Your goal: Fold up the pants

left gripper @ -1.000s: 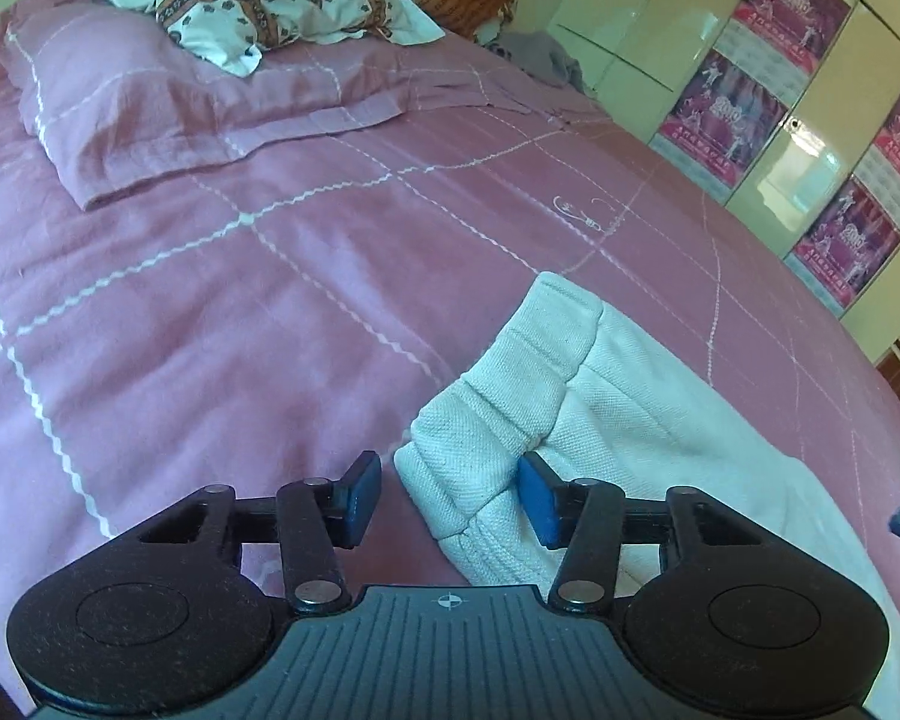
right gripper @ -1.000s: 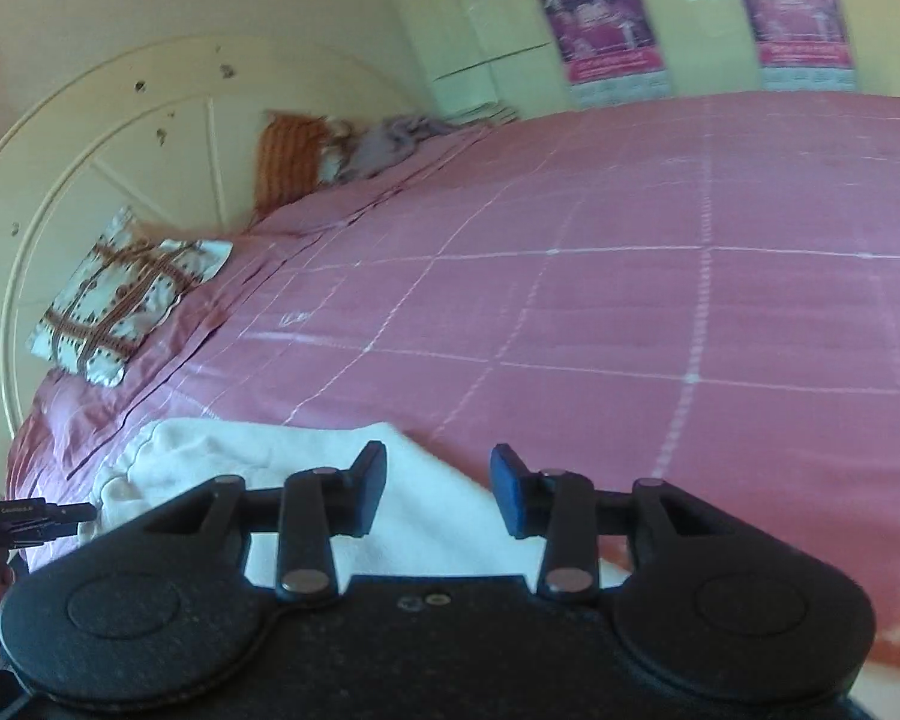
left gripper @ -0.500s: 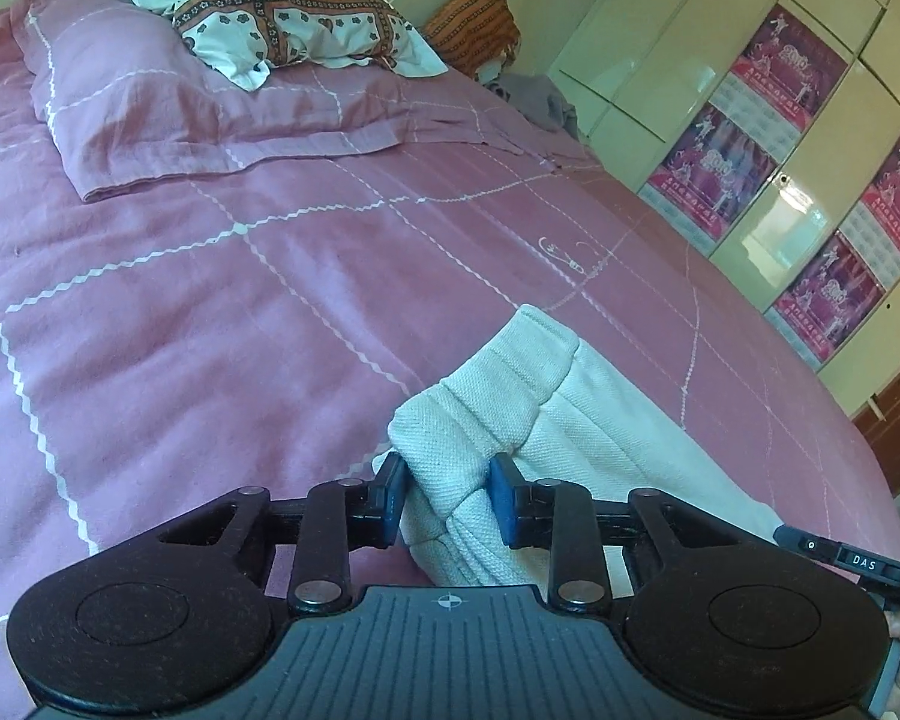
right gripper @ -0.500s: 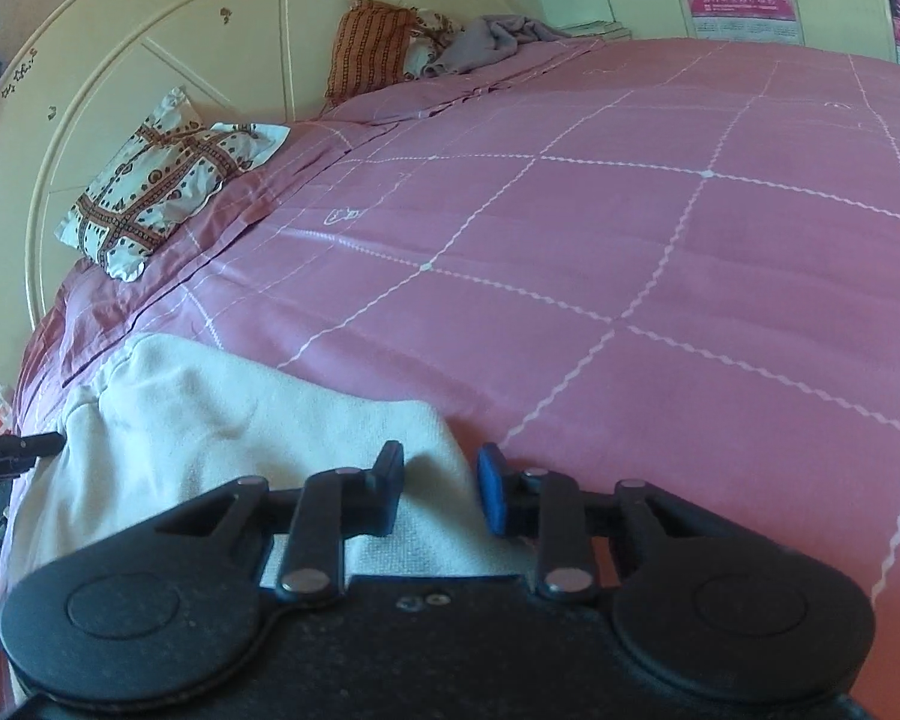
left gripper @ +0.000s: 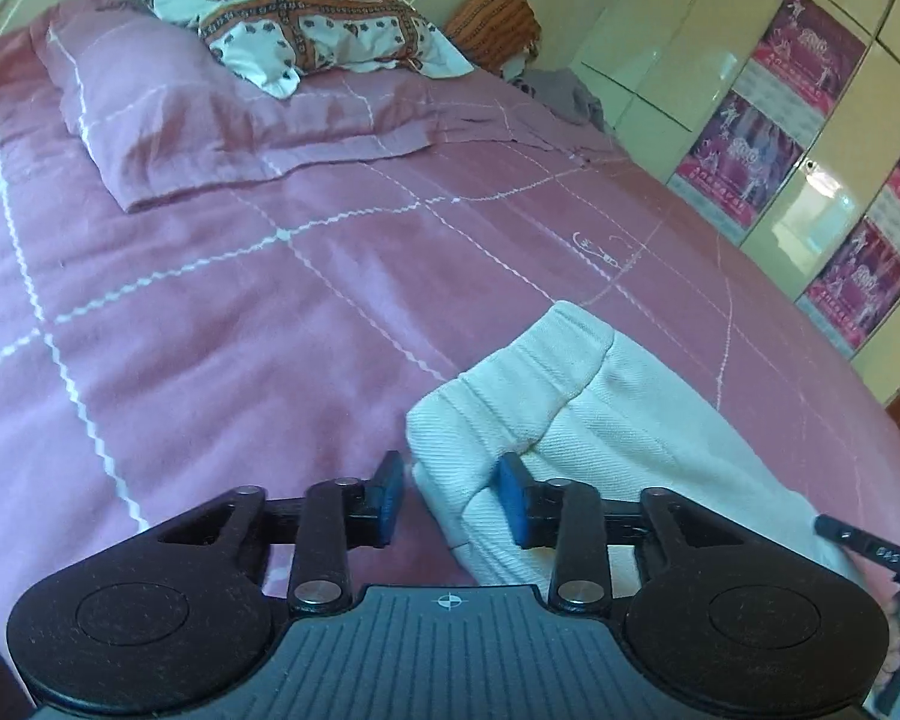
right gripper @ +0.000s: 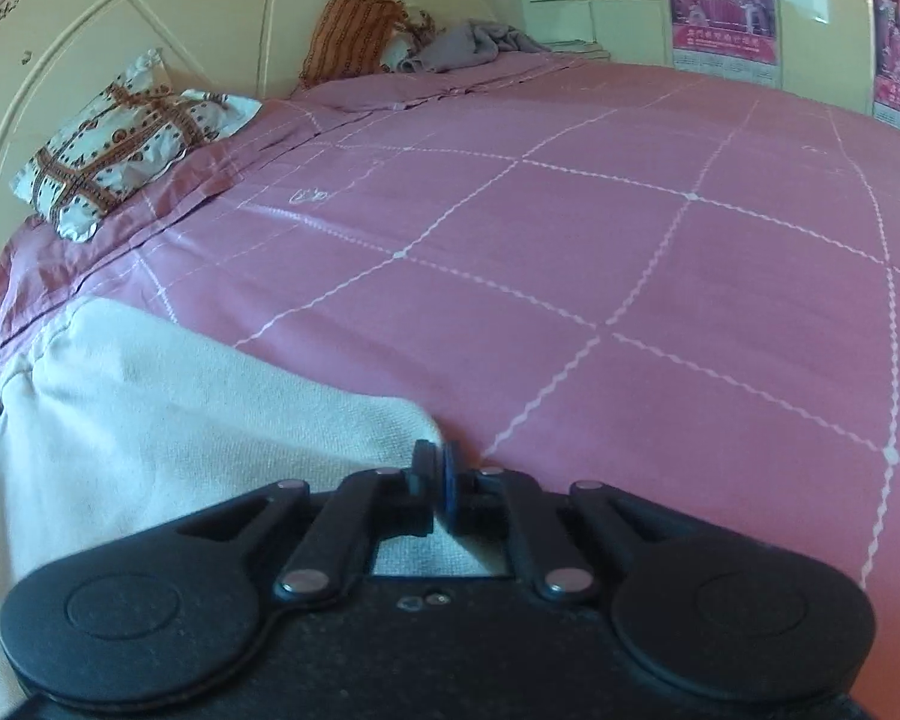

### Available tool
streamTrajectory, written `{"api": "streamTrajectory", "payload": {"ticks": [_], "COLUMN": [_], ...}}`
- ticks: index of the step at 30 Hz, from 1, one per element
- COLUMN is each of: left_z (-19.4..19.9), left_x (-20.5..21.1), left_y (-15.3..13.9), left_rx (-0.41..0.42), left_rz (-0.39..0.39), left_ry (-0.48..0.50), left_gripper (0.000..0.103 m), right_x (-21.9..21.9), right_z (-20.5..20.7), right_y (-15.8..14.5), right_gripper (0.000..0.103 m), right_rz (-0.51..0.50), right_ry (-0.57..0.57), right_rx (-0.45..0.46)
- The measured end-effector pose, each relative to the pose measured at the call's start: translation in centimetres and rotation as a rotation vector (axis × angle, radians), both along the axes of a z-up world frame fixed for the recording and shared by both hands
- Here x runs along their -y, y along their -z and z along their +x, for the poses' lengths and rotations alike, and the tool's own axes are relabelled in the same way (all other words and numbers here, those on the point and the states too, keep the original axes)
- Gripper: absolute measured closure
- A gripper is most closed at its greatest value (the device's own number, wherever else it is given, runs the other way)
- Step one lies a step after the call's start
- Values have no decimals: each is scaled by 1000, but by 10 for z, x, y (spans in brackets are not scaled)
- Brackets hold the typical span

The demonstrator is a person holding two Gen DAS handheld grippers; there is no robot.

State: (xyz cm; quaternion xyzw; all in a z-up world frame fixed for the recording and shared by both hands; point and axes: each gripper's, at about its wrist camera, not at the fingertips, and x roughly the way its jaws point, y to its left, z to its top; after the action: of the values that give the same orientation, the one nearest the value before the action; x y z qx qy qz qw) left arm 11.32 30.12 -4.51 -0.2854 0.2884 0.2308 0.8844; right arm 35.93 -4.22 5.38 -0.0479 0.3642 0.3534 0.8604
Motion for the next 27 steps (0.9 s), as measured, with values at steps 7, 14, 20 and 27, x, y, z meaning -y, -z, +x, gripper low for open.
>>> {"api": "streamTrajectory", "payload": {"ticks": [7, 14, 20, 27], "left_z": [-10, 31, 24, 26], "left_x": [20, 59, 75, 63], "left_y": [-40, -15, -30, -19], "left_rx": [58, -108, -114, -155], "left_rz": [166, 184, 295, 230], "left_ry": [-44, 37, -9, -20], "left_gripper": [57, 57, 57, 57], "right_x": [55, 61, 114, 206], "right_z": [-61, -85, -85, -108], "right_y": [-35, -30, -11, -5], "right_gripper": [90, 88, 89, 91], "right_rz": [43, 37, -127, -117], "right_ry": [88, 148, 424, 572], "right_rx": [135, 119, 72, 29]}}
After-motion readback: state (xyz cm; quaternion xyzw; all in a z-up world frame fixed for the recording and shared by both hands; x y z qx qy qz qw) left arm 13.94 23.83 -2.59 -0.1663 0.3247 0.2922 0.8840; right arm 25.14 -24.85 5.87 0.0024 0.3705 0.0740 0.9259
